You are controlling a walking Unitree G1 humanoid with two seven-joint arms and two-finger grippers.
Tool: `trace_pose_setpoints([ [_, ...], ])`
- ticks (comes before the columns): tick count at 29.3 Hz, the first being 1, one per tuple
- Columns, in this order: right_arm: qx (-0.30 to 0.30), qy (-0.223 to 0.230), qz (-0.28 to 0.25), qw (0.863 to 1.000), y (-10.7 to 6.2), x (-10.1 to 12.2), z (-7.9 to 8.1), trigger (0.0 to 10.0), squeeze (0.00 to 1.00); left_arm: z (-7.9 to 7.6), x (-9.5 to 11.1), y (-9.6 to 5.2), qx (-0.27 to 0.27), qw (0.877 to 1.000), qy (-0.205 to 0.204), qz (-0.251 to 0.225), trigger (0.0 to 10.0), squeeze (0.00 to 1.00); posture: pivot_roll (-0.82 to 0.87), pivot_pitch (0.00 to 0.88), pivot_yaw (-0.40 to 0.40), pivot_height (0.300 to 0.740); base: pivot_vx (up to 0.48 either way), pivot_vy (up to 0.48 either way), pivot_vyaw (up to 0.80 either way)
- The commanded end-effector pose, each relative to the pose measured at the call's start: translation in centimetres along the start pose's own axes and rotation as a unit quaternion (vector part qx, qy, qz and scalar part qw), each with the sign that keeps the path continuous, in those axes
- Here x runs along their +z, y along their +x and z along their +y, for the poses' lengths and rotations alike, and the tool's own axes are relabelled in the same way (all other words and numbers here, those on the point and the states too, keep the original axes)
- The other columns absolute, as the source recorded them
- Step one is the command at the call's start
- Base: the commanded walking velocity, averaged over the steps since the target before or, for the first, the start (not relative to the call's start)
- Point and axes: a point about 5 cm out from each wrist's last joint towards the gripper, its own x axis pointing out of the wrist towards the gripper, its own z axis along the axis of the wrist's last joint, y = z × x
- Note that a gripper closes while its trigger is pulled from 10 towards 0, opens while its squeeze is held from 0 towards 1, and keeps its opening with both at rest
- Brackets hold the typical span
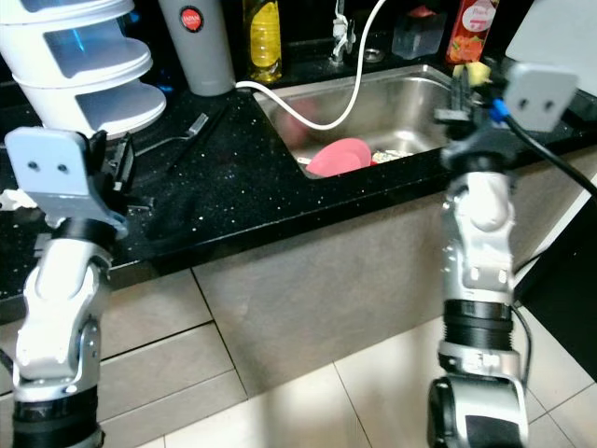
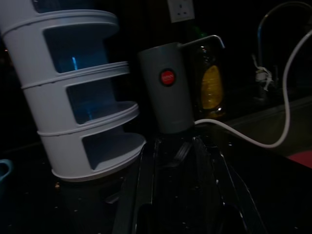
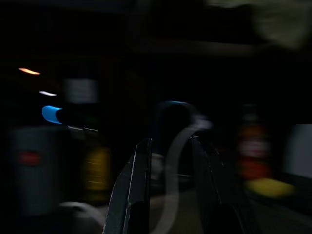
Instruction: Kitchen organization
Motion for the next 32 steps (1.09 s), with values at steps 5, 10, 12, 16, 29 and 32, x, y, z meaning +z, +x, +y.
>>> trace_pose_setpoints([
  [5, 0.060, 0.048, 0.048, 0.996, -1.1, -1.8, 3.4, 10.0, 0.00, -0.2, -0.7, -0.1, -0.011, 1.000, 0.019, 0.016, 10.0, 0.00, -0.02, 0.000, 0.016, 0.740, 0.000, 0.000, 0.00],
  [10, 0.037, 0.053, 0.124, 0.990, -2.1, -4.5, 3.6, 10.0, 0.00, 0.0, -1.3, -0.2, -0.002, 0.999, 0.017, 0.030, 10.0, 0.00, -0.02, 0.000, 0.011, 0.740, 0.000, 0.000, 0.00],
  [12, 0.037, 0.069, 0.137, 0.987, -2.9, -5.1, 4.4, 10.0, 0.00, 0.1, -1.5, -0.4, 0.000, 0.999, 0.020, 0.034, 10.0, 0.00, -0.01, 0.000, 0.011, 0.740, 0.000, 0.000, 0.00],
  [16, 0.047, 0.079, 0.144, 0.985, -3.3, -5.2, 5.1, 10.0, 0.00, 0.0, -1.5, -0.5, -0.001, 0.999, 0.019, 0.036, 10.0, 0.00, -0.01, 0.000, 0.010, 0.740, 0.000, 0.000, 0.00],
  [29, 0.041, 0.082, 0.145, 0.985, -3.1, -5.0, 5.2, 10.0, 0.00, -0.2, -1.4, -0.4, 0.007, 0.999, 0.017, 0.034, 10.0, 0.00, -0.01, 0.000, 0.007, 0.740, 0.000, 0.000, 0.00],
  [32, 0.039, 0.080, 0.142, 0.986, -3.0, -4.9, 5.0, 10.0, 0.00, -0.4, -1.3, -0.2, 0.007, 0.999, 0.017, 0.033, 10.0, 0.00, -0.01, 0.000, 0.007, 0.740, 0.000, 0.000, 0.00],
])
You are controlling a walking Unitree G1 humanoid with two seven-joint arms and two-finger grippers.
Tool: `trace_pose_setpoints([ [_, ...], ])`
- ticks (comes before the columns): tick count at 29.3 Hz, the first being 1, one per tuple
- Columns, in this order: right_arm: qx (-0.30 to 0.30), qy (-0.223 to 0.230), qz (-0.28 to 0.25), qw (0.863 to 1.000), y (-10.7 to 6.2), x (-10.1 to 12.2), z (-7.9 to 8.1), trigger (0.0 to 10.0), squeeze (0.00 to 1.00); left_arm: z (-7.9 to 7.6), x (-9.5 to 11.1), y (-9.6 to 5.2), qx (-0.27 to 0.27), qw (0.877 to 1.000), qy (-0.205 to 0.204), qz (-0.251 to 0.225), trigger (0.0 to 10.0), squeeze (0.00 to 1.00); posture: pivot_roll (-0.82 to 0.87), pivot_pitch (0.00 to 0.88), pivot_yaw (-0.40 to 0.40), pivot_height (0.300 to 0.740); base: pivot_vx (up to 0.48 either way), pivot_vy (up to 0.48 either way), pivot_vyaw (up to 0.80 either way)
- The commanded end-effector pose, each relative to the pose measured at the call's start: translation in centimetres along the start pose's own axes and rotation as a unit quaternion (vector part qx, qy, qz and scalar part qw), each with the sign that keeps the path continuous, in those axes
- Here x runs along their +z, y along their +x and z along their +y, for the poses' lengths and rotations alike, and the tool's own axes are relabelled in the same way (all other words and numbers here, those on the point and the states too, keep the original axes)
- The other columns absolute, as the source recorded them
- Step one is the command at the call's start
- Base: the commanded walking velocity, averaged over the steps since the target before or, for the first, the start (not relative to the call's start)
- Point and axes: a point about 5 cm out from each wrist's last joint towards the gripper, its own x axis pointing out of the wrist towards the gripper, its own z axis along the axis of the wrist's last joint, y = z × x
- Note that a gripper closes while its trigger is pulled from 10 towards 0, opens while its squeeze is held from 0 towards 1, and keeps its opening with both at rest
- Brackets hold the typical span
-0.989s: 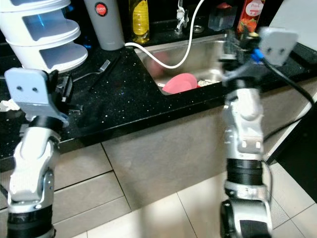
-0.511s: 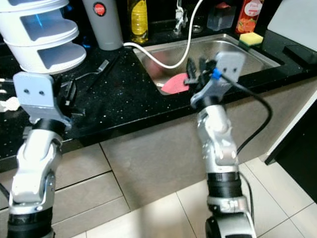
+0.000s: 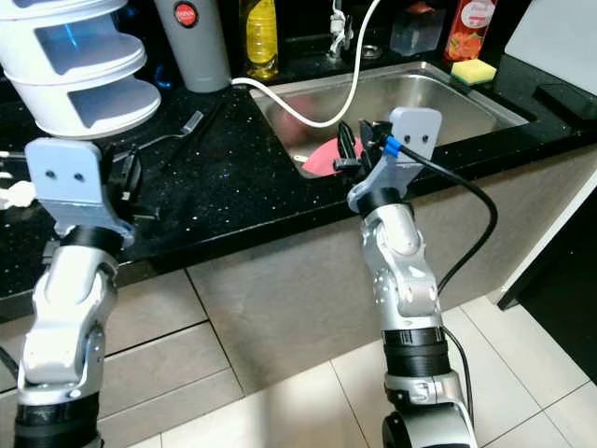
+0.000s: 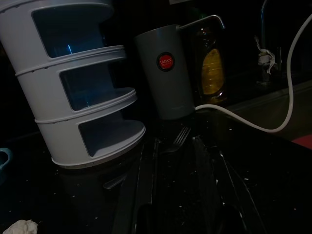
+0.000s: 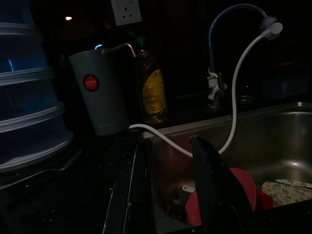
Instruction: Kitchen organization
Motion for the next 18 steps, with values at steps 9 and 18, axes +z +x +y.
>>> trace_pose_setpoints([
  [9, 0.002, 0.002, -0.007, 1.000, 0.15, 0.51, 0.14, 10.0, 0.00, -0.44, -0.30, 0.04, 0.001, 1.000, 0.003, 0.011, 10.0, 0.00, 0.00, 0.000, 0.005, 0.740, 0.000, 0.000, 0.00],
  [18, 0.002, 0.003, -0.004, 1.000, 0.14, 0.38, 0.08, 10.0, 0.00, -0.55, -0.36, -0.05, 0.001, 1.000, 0.003, 0.013, 10.0, 0.00, 0.00, 0.000, 0.005, 0.740, 0.000, 0.000, 0.00],
])
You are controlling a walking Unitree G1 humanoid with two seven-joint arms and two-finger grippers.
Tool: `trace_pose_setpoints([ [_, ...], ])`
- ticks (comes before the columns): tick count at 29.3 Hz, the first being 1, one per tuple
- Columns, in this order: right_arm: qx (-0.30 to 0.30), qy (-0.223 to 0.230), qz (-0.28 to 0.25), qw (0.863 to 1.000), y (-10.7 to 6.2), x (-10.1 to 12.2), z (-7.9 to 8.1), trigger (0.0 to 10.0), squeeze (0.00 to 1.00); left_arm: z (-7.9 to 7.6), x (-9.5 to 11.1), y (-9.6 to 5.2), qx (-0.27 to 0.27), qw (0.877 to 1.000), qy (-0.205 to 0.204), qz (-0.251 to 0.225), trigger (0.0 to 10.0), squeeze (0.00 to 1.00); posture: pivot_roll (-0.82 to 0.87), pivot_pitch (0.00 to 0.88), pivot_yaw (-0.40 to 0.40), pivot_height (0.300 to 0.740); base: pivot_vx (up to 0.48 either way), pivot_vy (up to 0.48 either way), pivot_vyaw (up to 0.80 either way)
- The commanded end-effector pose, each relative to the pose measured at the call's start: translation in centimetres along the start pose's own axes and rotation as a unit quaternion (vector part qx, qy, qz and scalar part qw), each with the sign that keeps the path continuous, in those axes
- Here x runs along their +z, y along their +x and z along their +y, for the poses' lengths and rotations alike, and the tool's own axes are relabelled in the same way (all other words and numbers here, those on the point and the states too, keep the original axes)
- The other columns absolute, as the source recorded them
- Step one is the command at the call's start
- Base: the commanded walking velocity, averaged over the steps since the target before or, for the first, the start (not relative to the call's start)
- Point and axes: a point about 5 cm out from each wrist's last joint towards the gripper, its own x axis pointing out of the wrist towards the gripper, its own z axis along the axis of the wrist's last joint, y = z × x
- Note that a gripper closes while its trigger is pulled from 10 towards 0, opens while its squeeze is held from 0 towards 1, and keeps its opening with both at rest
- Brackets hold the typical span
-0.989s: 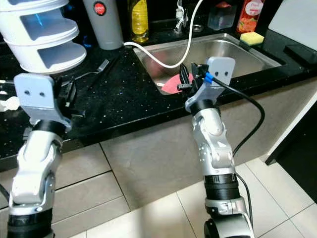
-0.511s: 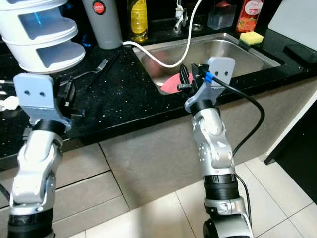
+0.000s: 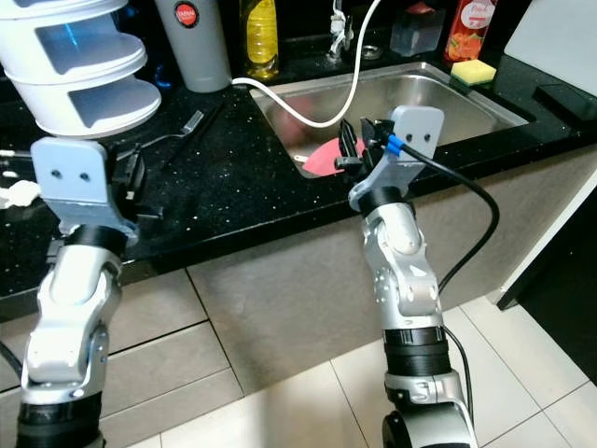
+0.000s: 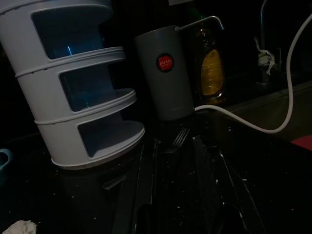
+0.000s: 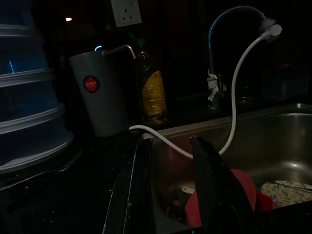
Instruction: Kitchen organization
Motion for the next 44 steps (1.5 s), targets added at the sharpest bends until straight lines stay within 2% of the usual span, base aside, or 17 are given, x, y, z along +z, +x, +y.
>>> trace_pose_setpoints([
  [1, 0.002, 0.003, -0.002, 1.000, 0.10, 0.27, 0.10, 10.0, 0.00, -0.25, -0.41, -0.08, -0.001, 1.000, 0.001, 0.014, 10.0, 0.00, 0.00, 0.000, 0.005, 0.740, 0.000, 0.000, 0.00],
  [16, 0.004, 0.002, -0.003, 1.000, 0.24, 0.27, 0.09, 10.0, 0.00, -0.44, -0.42, -0.01, -0.003, 1.000, -0.002, 0.007, 10.0, 0.00, -0.01, 0.000, 0.003, 0.740, 0.052, 0.000, 0.00],
  [44, 0.001, 0.000, 0.000, 1.000, 0.11, 0.08, -0.03, 10.0, 0.00, -0.37, -0.99, -0.05, 0.001, 1.000, -0.003, 0.016, 10.0, 0.00, -0.01, 0.000, 0.006, 0.740, 0.439, 0.000, 0.00],
])
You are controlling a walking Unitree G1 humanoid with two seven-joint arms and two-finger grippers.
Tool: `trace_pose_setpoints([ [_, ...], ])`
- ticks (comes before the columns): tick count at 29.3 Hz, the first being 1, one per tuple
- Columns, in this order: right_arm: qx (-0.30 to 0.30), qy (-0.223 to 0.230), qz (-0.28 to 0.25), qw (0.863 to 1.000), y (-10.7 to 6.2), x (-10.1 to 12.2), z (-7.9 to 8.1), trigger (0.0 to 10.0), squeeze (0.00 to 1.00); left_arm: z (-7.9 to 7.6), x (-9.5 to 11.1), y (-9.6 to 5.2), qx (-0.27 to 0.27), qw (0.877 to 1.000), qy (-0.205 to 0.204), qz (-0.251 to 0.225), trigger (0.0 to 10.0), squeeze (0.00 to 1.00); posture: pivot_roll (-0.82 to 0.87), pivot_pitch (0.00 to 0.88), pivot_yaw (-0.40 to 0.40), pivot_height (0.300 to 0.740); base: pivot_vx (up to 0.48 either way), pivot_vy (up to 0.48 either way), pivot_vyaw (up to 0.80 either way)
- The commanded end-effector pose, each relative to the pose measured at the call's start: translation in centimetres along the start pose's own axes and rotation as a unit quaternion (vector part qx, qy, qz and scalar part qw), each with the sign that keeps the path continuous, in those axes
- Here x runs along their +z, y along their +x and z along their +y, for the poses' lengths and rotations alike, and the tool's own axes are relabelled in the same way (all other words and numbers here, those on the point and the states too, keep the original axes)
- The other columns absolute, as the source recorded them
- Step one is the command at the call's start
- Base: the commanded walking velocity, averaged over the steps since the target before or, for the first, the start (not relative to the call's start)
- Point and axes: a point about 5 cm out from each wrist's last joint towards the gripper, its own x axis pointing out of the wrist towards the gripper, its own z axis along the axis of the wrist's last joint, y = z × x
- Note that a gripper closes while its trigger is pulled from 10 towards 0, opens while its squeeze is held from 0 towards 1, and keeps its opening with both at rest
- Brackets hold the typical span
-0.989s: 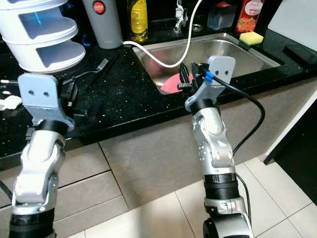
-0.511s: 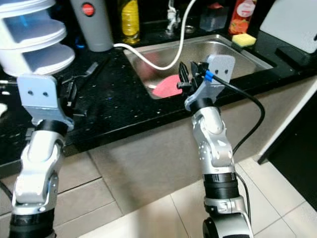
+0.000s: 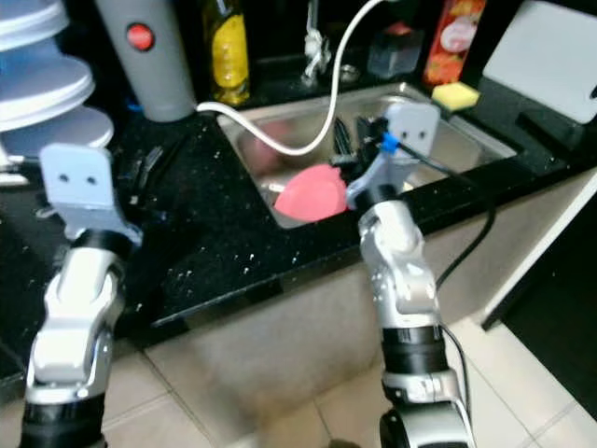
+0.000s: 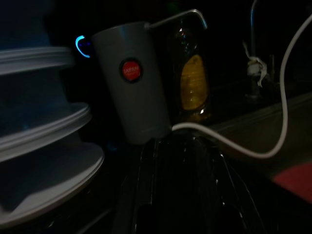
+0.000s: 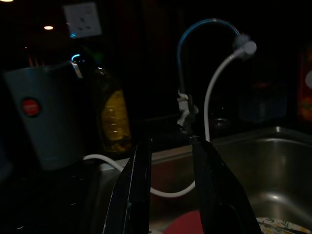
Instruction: Kitchen organization
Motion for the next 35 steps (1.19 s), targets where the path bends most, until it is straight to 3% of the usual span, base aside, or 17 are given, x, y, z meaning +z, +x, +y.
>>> trace_pose_setpoints([
  [1, -0.001, 0.002, 0.004, 1.000, 0.0, -0.1, 0.1, 10.0, 0.00, -0.1, -0.1, 0.0, -0.002, 1.000, -0.001, 0.003, 10.0, 0.00, -0.01, 0.000, 0.006, 0.740, 0.000, 0.000, 0.00],
  [16, -0.003, 0.005, 0.004, 1.000, -0.1, -0.3, 0.1, 10.0, 0.00, -0.2, -0.2, 0.0, -0.006, 1.000, 0.002, 0.008, 10.0, 0.00, -0.01, 0.000, 0.013, 0.740, 0.000, 0.000, 0.00],
  [23, -0.003, 0.002, 0.003, 1.000, -0.1, -0.2, 0.0, 10.0, 0.00, 0.7, -0.4, 0.5, 0.007, 0.999, 0.003, 0.035, 10.0, 0.00, 0.00, 0.000, 0.016, 0.740, 0.000, 0.000, 0.00],
  [26, -0.012, -0.014, 0.001, 1.000, 0.2, 0.2, -1.1, 10.0, 0.00, 2.9, 0.2, 1.3, 0.002, 0.998, 0.024, 0.064, 10.0, 0.00, 0.00, 0.000, 0.015, 0.740, 0.000, 0.000, 0.00],
  [28, -0.021, -0.028, -0.007, 0.999, 0.5, 1.1, -2.2, 10.0, 0.00, 5.2, 0.3, 1.9, 0.020, 0.994, 0.024, 0.106, 10.0, 0.00, 0.01, 0.000, 0.016, 0.740, 0.000, 0.000, 0.00],
  [32, -0.030, -0.041, -0.019, 0.999, 0.8, 2.1, -3.3, 10.0, 0.00, 6.8, 0.7, 2.2, 0.026, 0.991, 0.010, 0.131, 10.0, 0.00, 0.02, 0.000, 0.016, 0.740, 0.000, 0.000, 0.00],
  [35, -0.042, -0.055, -0.034, 0.997, 1.3, 3.7, -4.4, 10.0, 0.00, 8.1, 0.7, 2.4, -0.001, 0.986, 0.017, 0.168, 10.0, 0.00, 0.03, 0.009, 0.015, 0.740, 0.000, 0.000, 0.00],
])
